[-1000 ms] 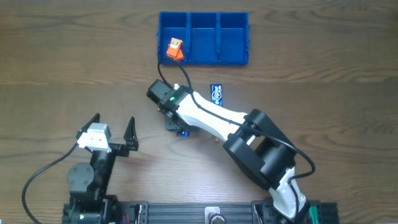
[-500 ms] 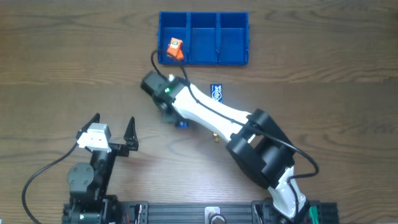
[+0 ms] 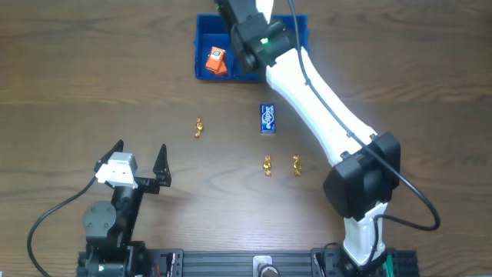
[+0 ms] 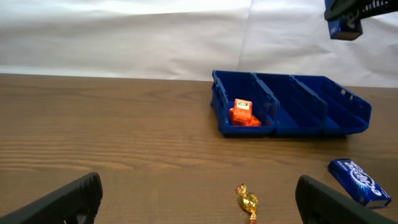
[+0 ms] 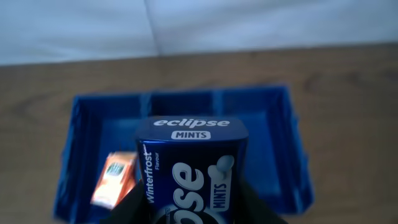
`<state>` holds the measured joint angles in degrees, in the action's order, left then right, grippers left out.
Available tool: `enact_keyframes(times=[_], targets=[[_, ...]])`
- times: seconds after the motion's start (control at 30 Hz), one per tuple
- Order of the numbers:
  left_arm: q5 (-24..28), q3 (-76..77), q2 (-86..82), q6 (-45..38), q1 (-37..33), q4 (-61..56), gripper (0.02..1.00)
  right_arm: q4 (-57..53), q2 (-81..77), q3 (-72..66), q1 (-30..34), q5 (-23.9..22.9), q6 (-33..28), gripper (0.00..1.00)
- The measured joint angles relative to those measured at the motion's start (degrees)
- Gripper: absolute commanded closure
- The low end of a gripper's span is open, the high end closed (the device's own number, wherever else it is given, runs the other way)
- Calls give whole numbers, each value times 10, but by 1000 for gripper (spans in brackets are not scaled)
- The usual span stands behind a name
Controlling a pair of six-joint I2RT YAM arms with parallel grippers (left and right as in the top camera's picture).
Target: Sort Candies Into Trays
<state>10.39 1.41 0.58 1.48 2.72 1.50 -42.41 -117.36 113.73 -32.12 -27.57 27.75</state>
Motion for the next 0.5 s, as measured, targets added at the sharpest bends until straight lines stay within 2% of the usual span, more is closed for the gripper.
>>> enact_keyframes(times=[0.23, 0.5], targets=[[0, 0, 0, 0, 0, 0, 20, 60, -66, 0, 14, -9, -38, 776], [0, 0, 0, 0, 0, 0, 20, 92, -116, 0, 18, 2, -46, 766]])
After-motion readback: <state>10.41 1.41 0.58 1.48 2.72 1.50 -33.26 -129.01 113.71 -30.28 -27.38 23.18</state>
